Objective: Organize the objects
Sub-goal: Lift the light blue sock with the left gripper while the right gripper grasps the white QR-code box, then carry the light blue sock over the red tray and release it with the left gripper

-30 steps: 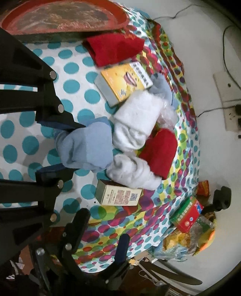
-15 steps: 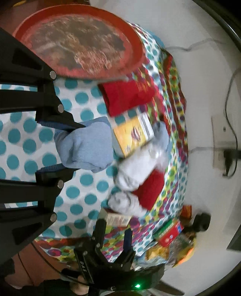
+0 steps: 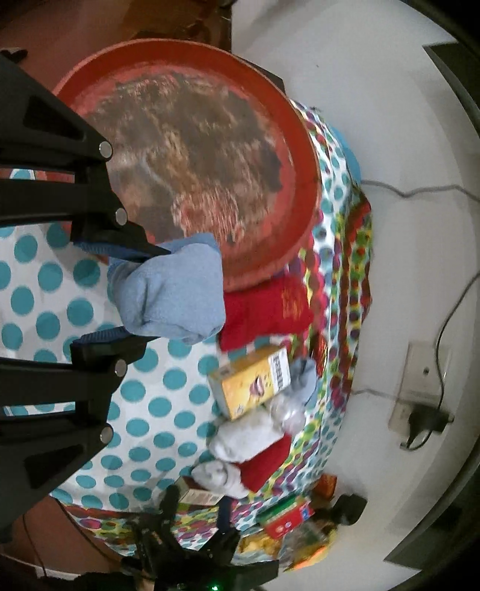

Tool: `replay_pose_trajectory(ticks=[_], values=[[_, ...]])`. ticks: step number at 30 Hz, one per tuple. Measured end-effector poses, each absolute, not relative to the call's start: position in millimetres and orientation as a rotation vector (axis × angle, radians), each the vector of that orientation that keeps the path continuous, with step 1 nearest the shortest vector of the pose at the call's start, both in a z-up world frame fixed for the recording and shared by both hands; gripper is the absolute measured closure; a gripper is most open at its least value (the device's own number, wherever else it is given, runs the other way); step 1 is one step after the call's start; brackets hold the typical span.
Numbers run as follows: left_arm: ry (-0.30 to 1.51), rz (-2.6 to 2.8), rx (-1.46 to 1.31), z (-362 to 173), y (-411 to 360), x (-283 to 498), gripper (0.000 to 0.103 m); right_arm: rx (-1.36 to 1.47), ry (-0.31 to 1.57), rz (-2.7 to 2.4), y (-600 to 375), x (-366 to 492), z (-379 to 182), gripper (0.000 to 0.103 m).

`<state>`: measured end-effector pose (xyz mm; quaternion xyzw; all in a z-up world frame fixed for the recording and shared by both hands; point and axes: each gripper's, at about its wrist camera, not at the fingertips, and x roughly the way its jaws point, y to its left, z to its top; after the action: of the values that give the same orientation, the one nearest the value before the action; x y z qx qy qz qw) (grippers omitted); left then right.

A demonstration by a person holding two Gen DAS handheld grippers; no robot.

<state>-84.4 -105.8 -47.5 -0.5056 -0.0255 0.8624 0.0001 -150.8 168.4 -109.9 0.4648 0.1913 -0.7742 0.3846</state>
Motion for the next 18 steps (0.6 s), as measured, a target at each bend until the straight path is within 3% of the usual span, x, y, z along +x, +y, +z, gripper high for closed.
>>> replay_pose_trajectory(ticks=[7,9,12,18], values=[[-0.165,2.727,-1.639,-54.0,-135.7,-81.2,0.07,1.225,0.491,-1.976,170.1,-155.5,-117.3,0.017],[-0.189,2.728,-1.654,-56.5,-143.2,-80.9,0.07,1.227,0.474,-1.987,170.2,-156.0,-116.7,0.03],[-0.218,2.743,-1.666,-59.4,-154.1,-81.5,0.069,1.248,0.469,-1.989,168.8,-156.1,-118.5,0.04],[-0.244,2.766,-1.683,-63.1,-174.2,-82.8,0.069,1.238,0.448,-2.025,167.3,-151.5,-115.4,0.04]])
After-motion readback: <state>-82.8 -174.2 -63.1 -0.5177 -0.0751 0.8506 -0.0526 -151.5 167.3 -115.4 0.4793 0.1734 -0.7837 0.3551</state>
